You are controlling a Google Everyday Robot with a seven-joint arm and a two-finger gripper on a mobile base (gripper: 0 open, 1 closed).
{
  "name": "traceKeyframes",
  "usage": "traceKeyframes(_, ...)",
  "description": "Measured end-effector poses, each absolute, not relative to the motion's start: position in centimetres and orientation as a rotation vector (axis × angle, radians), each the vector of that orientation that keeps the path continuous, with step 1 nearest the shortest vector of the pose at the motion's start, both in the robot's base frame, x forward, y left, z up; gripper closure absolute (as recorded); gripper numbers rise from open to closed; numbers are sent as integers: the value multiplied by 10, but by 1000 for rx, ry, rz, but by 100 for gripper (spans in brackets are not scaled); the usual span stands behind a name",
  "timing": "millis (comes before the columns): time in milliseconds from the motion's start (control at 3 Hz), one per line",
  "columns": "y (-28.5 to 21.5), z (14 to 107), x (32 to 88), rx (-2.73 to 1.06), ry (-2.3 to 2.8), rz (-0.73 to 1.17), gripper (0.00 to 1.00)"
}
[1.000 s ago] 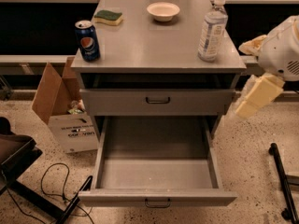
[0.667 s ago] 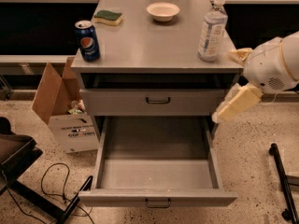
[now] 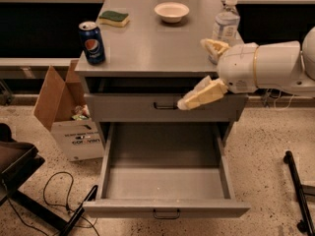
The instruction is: Place pepsi can into middle drawer
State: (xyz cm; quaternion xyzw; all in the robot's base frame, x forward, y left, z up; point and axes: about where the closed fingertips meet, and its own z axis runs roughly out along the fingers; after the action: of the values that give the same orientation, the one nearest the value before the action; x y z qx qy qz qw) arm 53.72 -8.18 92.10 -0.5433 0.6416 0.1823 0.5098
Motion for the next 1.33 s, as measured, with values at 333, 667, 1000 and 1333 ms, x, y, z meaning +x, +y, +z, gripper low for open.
traceKeyframes(333, -69, 929, 540, -1286, 1519, 459, 0)
traceKeyframes(667, -52, 929, 550, -1276, 1483, 485, 0)
traceKeyframes(1000, -18, 923, 586, -1197, 1428, 535, 0)
traceKeyframes(1333, 28, 919, 634, -1082, 1412, 606, 0)
